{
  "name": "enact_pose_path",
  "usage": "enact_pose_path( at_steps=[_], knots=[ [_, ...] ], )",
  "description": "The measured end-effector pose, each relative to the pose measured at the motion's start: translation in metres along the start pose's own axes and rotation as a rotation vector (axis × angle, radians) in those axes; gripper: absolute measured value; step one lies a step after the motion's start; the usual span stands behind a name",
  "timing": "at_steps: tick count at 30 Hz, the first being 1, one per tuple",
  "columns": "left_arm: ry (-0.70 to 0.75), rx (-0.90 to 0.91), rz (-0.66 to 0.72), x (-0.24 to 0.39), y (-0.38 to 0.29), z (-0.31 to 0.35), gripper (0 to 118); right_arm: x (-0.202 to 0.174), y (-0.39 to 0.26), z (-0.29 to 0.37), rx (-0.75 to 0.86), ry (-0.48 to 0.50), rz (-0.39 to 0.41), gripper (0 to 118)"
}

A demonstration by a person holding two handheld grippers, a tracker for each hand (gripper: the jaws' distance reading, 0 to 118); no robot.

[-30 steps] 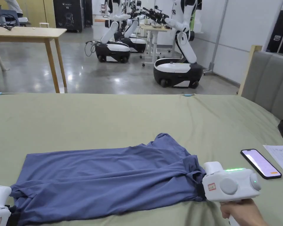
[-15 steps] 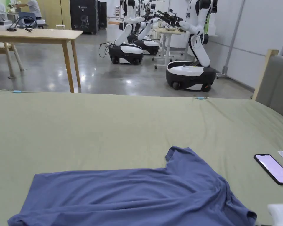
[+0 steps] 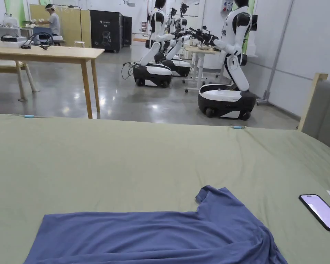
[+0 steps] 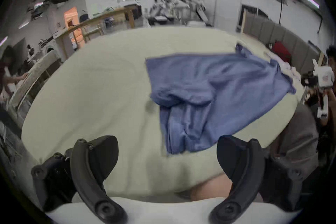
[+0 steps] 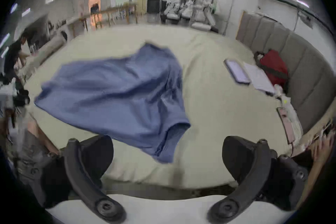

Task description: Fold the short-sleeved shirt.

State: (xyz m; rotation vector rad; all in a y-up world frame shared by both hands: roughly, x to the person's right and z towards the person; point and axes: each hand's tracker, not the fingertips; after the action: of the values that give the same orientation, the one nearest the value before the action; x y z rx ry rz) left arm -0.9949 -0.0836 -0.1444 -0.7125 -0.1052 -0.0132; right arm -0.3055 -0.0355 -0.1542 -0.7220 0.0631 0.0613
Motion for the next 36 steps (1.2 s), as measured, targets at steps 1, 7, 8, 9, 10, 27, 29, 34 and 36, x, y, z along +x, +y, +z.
enact_pose_path(
  at_steps=[1,7,8,9,10,27,29,34,36],
  knots=[
    [-0.007,0.055,0.032,-0.001,-0.003,0.019,111,-0.002,0.001,0.026,0.054,0.019,-0.023,118],
    [-0.019,0.223,0.108,0.002,-0.024,0.083,0,-0.022,-0.012,0.104,0.275,0.125,-0.141,0],
    [0.021,0.225,0.134,0.004,-0.028,0.082,0,-0.025,-0.015,0.104,0.281,0.125,-0.139,0],
    [-0.001,0.216,0.122,0.003,-0.024,0.075,0,-0.024,-0.018,0.095,0.268,0.132,-0.132,0],
    [-0.041,0.190,0.113,0.001,-0.017,0.067,0,-0.027,-0.018,0.091,0.259,0.127,-0.115,0],
    [0.016,-0.131,0.002,-0.032,0.196,-0.232,115,-0.048,0.006,0.049,0.149,0.049,-0.070,0],
    [0.031,-0.203,-0.032,-0.033,0.193,-0.260,114,-0.043,0.009,0.047,0.132,0.019,-0.078,0],
    [-0.024,-0.244,-0.059,-0.027,0.185,-0.278,88,-0.035,0.012,0.043,0.108,0.009,-0.101,0],
    [-0.040,-0.265,-0.098,-0.019,0.179,-0.278,46,-0.035,0.013,0.040,0.095,-0.005,-0.103,0]
  ],
)
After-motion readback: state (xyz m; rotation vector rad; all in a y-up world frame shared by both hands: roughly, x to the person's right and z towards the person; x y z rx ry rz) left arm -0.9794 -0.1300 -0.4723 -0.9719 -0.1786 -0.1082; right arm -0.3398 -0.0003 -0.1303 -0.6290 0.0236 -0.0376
